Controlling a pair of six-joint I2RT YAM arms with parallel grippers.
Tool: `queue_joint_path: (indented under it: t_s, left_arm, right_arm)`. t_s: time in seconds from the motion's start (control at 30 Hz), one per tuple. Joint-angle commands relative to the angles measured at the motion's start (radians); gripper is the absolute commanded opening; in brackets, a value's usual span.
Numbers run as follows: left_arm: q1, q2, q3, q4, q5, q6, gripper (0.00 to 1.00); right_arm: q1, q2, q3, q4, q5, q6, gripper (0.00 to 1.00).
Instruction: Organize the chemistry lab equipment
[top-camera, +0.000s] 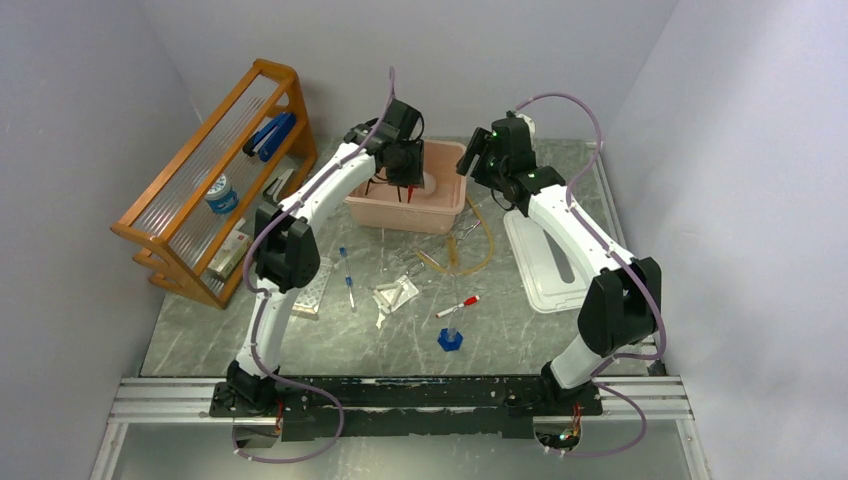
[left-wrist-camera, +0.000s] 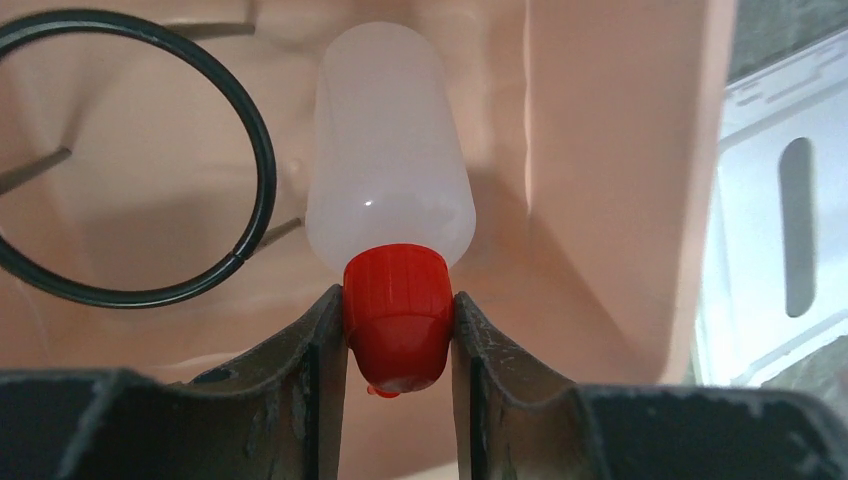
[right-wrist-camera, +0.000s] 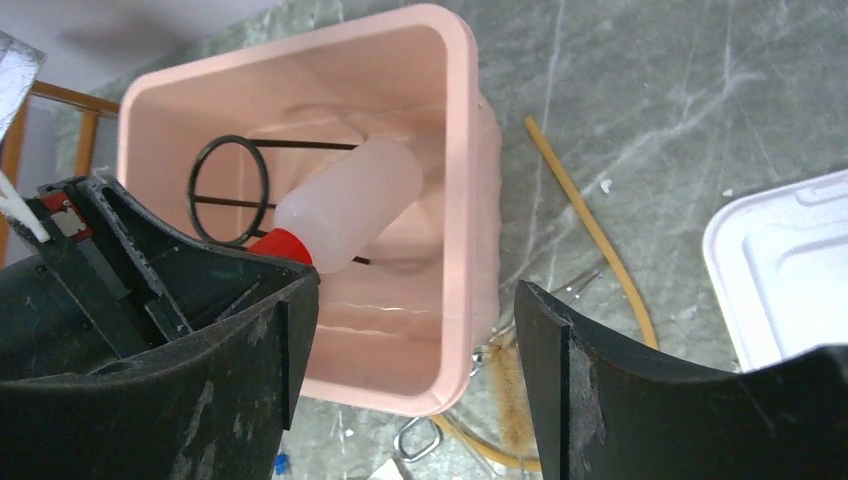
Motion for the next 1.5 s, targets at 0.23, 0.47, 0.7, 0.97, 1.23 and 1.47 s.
queue_joint_path:
  t_s: [0.23,0.47,0.7,0.97,1.23,1.47]
  left_arm:
    - [-0.011,0.098,0.096,-0.048,-0.046,-0.036,0.14]
    - [-0.010,0.127,0.090,0.025,-0.027,-0.064,0.20]
    - [-0.010,0.149,0.091,0.089,-0.010,-0.081,0.26]
    - [-0.010,0.155,0.082,0.151,0.024,-0.097,0.29]
    - [-0.010,0.133,0.037,0.267,0.072,-0.125,0.37]
    - [-0.010,0.139,0.033,0.307,0.076,-0.136,0.43]
  right_arm:
    - [-0.011,-0.023,-0.020,-0.032,0.075,-0.052,0.75]
    - [-0.011,-0.025,-0.030,-0.033,0.104,-0.069,0.75]
    - [-0.012,-0.020,-0.026,-0.037,0.125,-0.080,0.75]
    - [-0.017,-0.012,-0.018,-0.042,0.133,-0.083,0.74]
    - [-0.019,-0.008,-0.028,-0.041,0.131,-0.088,0.74]
    - [-0.020,0.005,-0.037,-0.033,0.099,-0.096,0.74]
